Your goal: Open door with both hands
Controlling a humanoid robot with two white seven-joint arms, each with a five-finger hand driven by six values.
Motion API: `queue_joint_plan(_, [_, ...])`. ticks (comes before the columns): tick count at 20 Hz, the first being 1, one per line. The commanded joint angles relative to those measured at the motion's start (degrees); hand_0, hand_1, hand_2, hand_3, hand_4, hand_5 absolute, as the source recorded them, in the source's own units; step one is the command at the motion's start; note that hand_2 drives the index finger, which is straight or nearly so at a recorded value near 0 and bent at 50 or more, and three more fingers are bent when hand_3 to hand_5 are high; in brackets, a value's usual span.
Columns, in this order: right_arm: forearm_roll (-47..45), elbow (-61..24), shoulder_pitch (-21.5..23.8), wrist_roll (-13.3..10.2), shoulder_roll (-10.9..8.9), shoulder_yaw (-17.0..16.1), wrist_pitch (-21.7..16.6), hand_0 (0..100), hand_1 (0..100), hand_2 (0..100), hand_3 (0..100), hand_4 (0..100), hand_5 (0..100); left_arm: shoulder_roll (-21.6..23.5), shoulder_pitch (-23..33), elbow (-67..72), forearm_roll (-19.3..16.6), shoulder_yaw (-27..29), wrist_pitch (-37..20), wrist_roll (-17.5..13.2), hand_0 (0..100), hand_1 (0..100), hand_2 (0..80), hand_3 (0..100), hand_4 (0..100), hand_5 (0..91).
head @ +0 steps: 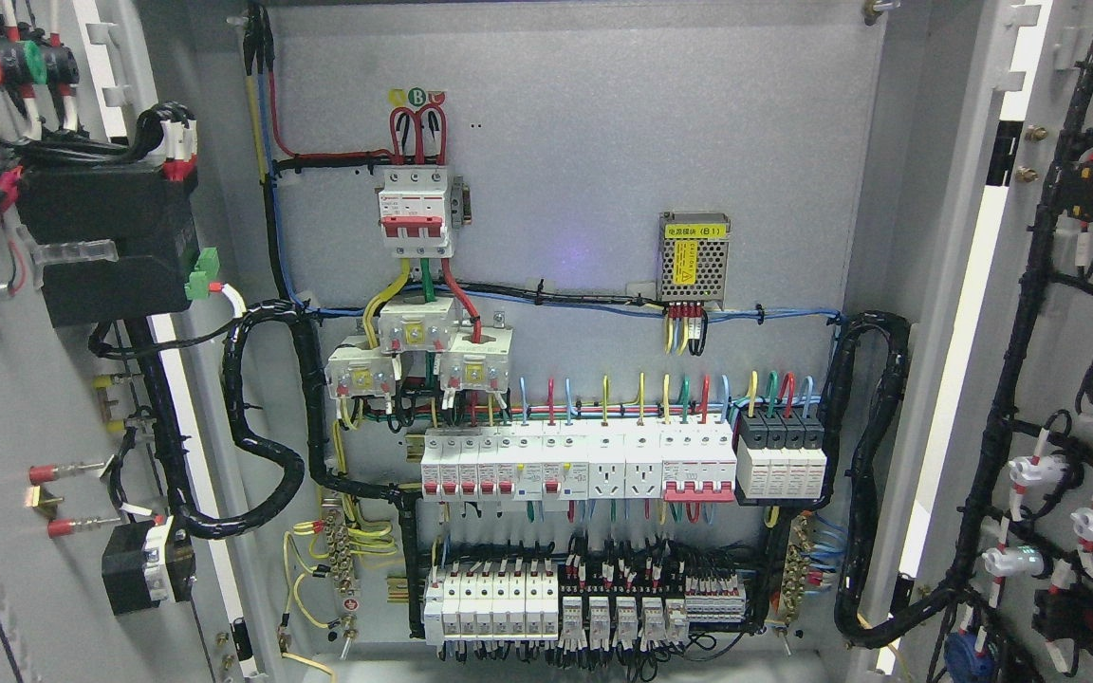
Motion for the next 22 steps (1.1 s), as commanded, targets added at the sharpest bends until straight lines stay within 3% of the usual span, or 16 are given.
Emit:
queue_joint_plan(1, [-5.3, -1.1, -0.9, -0.3, -3.01, -1.8, -1.8, 11, 0, 0, 0, 0, 0, -0.8, -1.2, -2.5, -0.1, 1.9, -2.6, 0.2, 0, 0, 0.0, 0, 3, 0.0])
queue_joint_plan(5, [-5.5, -1.1, -1.0, -0.3, -3.37, -1.9, -1.9, 11, 0, 0, 0, 0, 0, -0.9, -1.8, -2.5, -0.1, 2.2, -7.6, 1.2, 0, 0, 0.0, 0, 3, 0.0])
queue_joint_plan(8, [-5.5, -1.1, -1.0, -0.3, -3.55, -1.7, -1.9, 11, 0, 0, 0, 0, 0, -1.1, -2.0, -2.5, 0.0, 2.4, -8.2, 1.3, 0, 0, 0.0, 0, 3, 0.0])
queue_joint_plan(12, [-5.8, -1.1, -0.6, -0.3, -4.07, -1.6, -1.9, 11, 0, 0, 0, 0, 0, -1.2, -2.3, -2.5, 0.1, 3.6, -11.9, 3.6, 0, 0, 0.0, 0, 3, 0.0])
queue_joint_plan(15, [-6.5, -1.0, -0.7, -0.3, -5.04, -1.6, -1.9, 11, 0, 0, 0, 0, 0, -1.4, -2.4, -2.5, 0.1, 4.4, -15.9, 4.8, 0, 0, 0.0, 0, 3, 0.0])
queue_joint_plan(22, [-8.8, -0.1, -0.4, -0.2, -8.03, -1.8, -1.9, 11, 0, 0, 0, 0, 0, -1.5, -2.6, -2.5, 0.8, 5.9, -18.4, 6.8, 0, 0, 0.0, 0, 3, 0.0])
